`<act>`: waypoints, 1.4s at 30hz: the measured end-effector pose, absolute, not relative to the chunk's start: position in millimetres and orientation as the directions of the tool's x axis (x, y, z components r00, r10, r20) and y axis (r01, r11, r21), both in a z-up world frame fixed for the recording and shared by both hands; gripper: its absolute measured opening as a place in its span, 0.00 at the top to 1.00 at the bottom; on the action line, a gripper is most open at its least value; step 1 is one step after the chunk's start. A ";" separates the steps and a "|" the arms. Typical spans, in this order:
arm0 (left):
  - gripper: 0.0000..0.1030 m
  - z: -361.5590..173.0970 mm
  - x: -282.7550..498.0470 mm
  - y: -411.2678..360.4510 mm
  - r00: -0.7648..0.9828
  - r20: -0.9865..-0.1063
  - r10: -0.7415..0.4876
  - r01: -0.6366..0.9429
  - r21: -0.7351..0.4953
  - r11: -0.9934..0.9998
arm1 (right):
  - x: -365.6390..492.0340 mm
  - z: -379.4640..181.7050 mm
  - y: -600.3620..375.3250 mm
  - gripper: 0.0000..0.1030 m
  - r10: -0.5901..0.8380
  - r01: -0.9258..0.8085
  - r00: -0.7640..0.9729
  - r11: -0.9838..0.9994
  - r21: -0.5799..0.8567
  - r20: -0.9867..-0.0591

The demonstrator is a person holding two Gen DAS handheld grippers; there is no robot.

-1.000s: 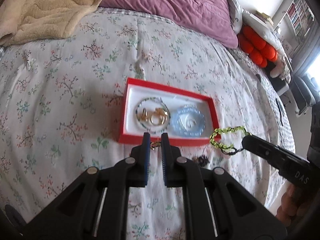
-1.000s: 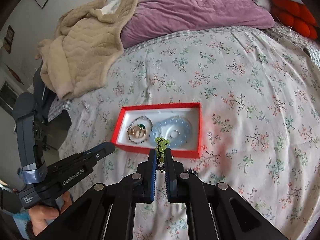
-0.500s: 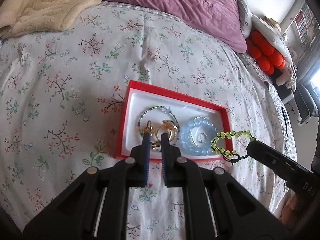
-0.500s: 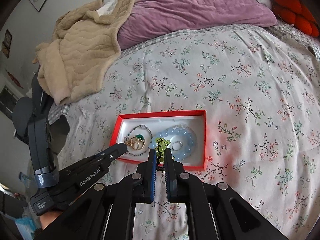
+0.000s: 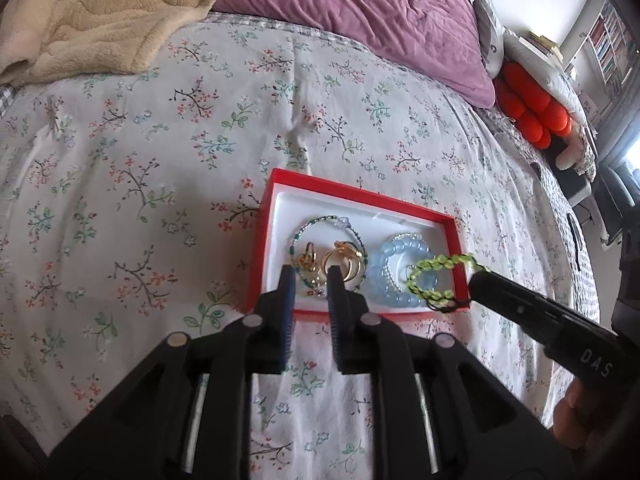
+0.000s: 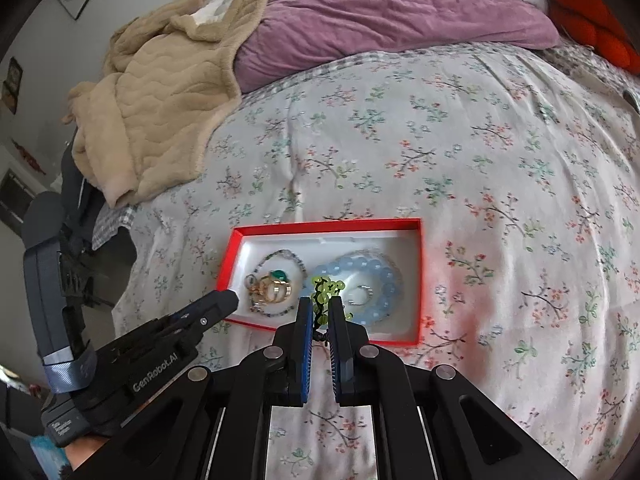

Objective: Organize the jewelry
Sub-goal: 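Carry the bracelet and earring into the red box and open both tools, then move the right tool to the black flower hair clip and grasp it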

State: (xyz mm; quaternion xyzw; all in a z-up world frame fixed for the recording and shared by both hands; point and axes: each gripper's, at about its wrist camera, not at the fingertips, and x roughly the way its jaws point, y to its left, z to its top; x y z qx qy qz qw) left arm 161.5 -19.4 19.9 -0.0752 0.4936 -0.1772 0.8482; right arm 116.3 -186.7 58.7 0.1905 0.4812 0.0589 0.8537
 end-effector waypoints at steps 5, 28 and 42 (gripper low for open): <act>0.74 22.7 156.8 -16.3 0.450 -0.815 -0.365 0.236 -0.285 0.929 | 125.2 47.5 -177.7 0.92 0.281 0.066 0.523 0.928 0.367 -0.805; 0.46 26.4 141.8 -18.9 0.442 -0.837 -0.323 0.252 -0.229 0.940 | 125.7 39.6 -200.8 0.83 0.172 0.101 0.534 0.959 0.265 -0.828; 0.28 25.7 115.6 -20.4 0.420 -0.867 -0.267 0.254 -0.170 0.952 | 81.8 57.1 -204.7 0.41 0.143 0.079 0.497 0.975 0.209 -0.856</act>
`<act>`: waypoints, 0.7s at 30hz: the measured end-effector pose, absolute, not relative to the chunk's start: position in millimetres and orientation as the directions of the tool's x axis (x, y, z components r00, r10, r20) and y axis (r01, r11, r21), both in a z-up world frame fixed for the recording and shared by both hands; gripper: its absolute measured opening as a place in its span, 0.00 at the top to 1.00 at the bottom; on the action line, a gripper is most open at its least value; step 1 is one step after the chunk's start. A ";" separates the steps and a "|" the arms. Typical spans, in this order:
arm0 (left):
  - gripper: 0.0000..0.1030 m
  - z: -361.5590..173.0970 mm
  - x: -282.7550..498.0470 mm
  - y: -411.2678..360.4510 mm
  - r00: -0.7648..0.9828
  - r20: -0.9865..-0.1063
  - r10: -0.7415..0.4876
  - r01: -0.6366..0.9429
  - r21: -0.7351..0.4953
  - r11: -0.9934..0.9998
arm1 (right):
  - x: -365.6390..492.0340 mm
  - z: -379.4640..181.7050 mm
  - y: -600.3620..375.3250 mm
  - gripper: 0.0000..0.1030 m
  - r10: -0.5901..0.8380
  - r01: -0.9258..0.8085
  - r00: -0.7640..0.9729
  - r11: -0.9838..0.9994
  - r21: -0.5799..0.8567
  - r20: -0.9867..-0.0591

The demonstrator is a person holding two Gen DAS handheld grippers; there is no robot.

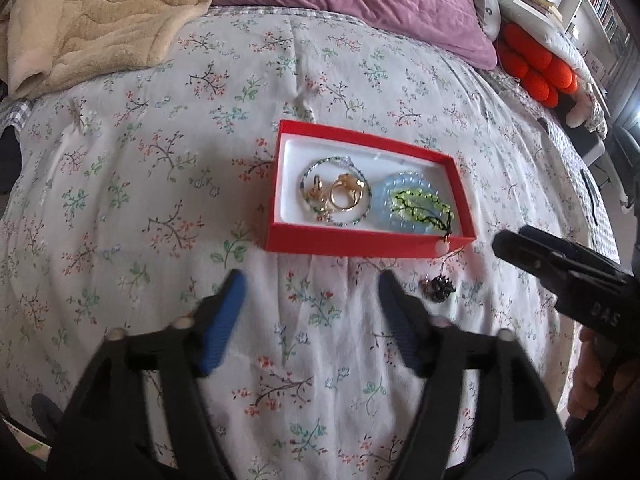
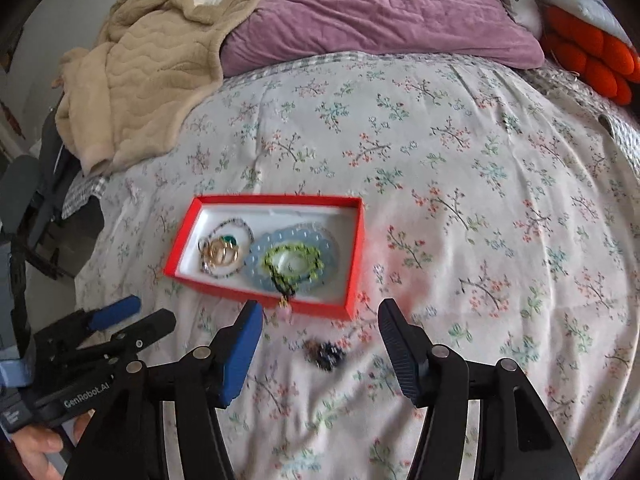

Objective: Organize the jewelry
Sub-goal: 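Move the right tool to the black flower hair clip and grasp it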

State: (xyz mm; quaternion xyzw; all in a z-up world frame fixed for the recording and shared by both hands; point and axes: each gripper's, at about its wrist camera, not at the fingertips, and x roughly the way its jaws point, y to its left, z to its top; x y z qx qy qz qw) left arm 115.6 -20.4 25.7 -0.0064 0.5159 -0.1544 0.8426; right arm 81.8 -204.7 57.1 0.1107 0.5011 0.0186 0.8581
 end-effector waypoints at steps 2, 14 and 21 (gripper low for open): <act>0.27 25.9 112.3 -20.3 0.422 -0.867 -0.265 0.254 -0.167 0.953 | 75.7 55.5 -205.9 0.40 0.134 0.081 0.481 0.977 0.196 -0.867; 0.19 6.0 100.5 -26.3 0.345 -0.914 -0.215 0.260 -0.127 0.957 | 52.8 34.8 -219.6 0.29 0.102 0.132 0.379 0.978 0.163 -0.920; 0.19 -5.2 97.7 -31.7 0.306 -0.933 -0.191 0.271 -0.107 0.957 | 50.2 20.9 -230.2 0.28 0.102 0.185 0.324 0.968 0.169 -0.940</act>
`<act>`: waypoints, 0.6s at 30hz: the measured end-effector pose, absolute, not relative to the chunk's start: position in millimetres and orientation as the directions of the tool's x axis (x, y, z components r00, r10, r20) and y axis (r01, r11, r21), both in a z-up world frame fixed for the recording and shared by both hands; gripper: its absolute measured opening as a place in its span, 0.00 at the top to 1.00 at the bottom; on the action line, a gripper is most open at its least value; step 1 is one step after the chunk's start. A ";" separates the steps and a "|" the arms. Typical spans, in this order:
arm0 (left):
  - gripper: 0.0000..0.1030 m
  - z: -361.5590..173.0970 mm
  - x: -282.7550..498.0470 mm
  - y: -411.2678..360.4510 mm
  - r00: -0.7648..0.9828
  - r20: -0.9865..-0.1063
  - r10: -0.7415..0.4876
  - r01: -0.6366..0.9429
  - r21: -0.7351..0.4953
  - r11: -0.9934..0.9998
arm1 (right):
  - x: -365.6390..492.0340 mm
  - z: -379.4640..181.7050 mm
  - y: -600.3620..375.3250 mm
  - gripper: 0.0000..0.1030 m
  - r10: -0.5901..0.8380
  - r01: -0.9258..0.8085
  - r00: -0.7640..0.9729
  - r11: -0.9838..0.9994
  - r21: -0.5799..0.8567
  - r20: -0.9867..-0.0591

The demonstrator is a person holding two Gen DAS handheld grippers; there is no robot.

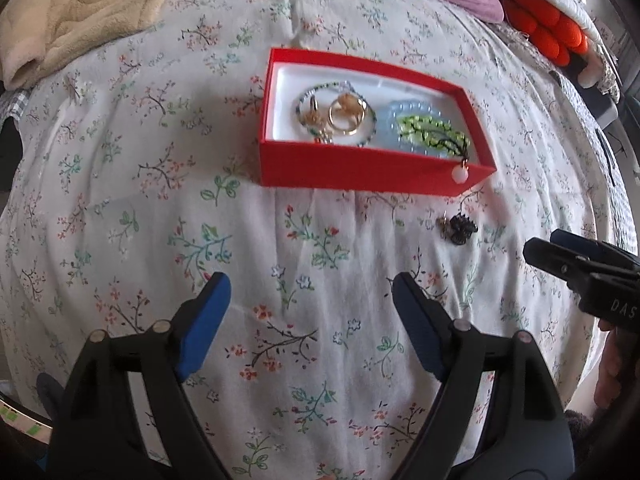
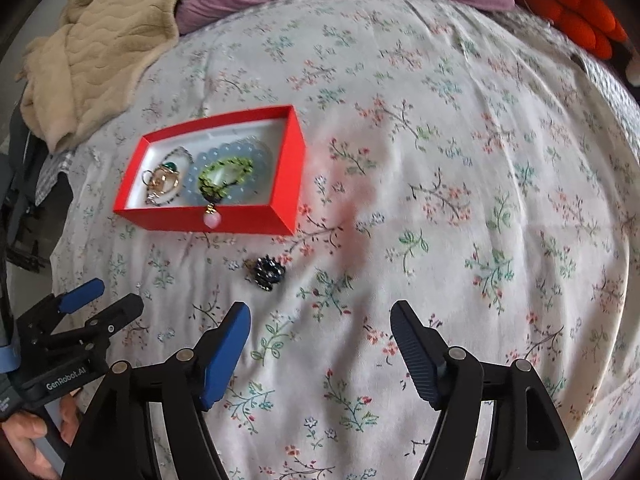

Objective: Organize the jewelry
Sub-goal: 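Move the right tool to the black flower hair clip and grasp it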

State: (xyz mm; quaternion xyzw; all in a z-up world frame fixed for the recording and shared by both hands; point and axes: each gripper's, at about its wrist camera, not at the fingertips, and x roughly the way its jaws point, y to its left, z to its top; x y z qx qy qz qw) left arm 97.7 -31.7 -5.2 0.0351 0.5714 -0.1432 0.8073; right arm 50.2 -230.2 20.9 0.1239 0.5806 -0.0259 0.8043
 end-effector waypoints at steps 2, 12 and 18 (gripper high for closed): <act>0.19 -7.4 98.0 -32.2 0.299 -0.935 -0.189 0.268 -0.108 0.957 | 51.1 16.7 -230.1 0.28 0.113 0.193 0.311 0.965 0.179 -0.944; 0.19 -23.5 98.9 -39.4 0.271 -0.949 -0.162 0.258 -0.090 0.962 | 66.0 -6.6 -216.6 0.29 0.189 0.218 0.259 0.944 0.247 -0.947; 0.19 -23.3 98.8 -41.6 0.268 -0.948 -0.171 0.270 -0.097 0.958 | 79.0 -11.5 -203.4 0.38 0.203 0.211 0.259 0.942 0.260 -0.944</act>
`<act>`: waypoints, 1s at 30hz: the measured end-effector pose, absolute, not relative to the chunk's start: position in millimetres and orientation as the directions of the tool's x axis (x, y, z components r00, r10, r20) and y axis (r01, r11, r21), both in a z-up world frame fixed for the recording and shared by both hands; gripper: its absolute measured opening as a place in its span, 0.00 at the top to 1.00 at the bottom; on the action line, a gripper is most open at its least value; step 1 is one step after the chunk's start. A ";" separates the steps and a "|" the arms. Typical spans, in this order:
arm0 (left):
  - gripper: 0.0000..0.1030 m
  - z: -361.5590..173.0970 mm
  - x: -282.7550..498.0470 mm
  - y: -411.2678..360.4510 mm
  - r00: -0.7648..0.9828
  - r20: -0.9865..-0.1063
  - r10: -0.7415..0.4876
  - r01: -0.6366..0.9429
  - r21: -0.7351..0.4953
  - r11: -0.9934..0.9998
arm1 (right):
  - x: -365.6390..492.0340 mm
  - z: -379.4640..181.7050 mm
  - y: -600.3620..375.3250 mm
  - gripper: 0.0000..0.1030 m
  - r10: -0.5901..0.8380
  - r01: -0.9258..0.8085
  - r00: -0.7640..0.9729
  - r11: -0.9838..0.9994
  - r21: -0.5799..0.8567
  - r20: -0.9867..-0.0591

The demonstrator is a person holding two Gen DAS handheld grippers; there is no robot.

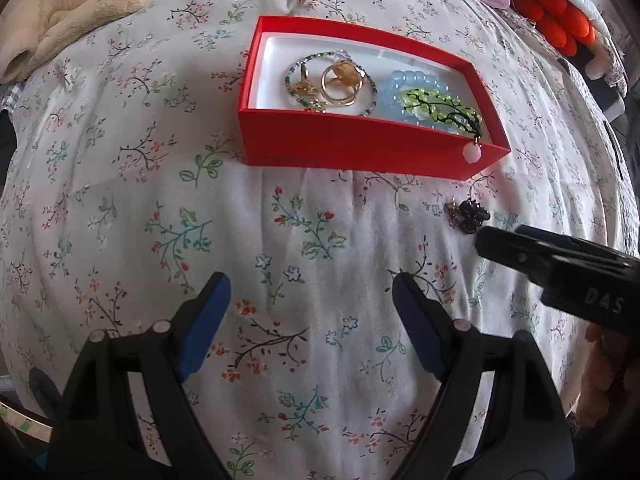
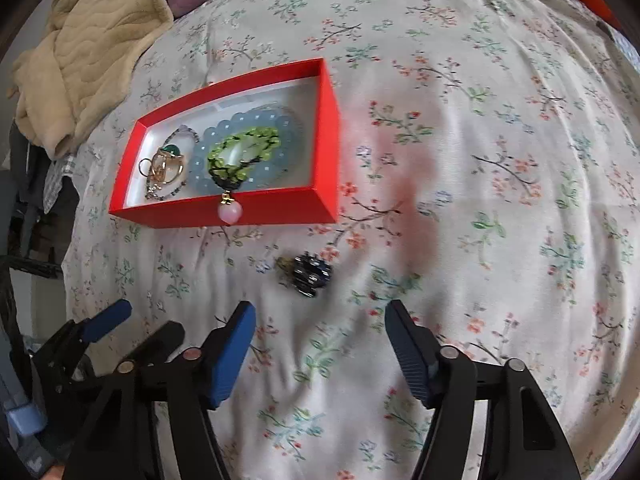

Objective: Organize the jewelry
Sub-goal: 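Move the right tool to the black flower hair clip and grasp it, then carry the hair clip with the right tool while the left tool grasps a gold earring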

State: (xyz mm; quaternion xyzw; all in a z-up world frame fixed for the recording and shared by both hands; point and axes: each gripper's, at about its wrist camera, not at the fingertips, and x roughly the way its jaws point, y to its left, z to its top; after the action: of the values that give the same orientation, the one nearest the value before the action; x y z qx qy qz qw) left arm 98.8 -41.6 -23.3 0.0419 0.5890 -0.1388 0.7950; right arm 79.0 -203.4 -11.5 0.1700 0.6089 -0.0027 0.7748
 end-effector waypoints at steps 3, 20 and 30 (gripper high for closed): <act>0.19 -23.5 99.1 -41.3 0.264 -0.948 -0.176 0.270 -0.102 0.957 | 84.8 -15.8 -197.4 0.44 0.207 0.210 0.255 0.942 0.263 -0.945; 0.19 -14.7 96.0 -32.2 0.271 -0.941 -0.201 0.277 -0.124 0.953 | 96.9 -23.9 -199.4 0.84 0.200 0.228 0.261 0.938 0.262 -0.944; 0.22 -14.2 99.1 -60.3 0.247 -0.917 -0.312 0.321 -0.226 0.920 | 82.2 -11.5 -224.4 0.84 0.196 0.251 0.286 0.929 0.271 -0.938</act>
State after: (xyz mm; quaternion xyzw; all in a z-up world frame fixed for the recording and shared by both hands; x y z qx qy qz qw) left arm 99.1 -60.3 -14.2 0.0039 0.5800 -0.2002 0.7896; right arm 82.2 -224.4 -11.5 0.1871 0.5971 -0.0176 0.7798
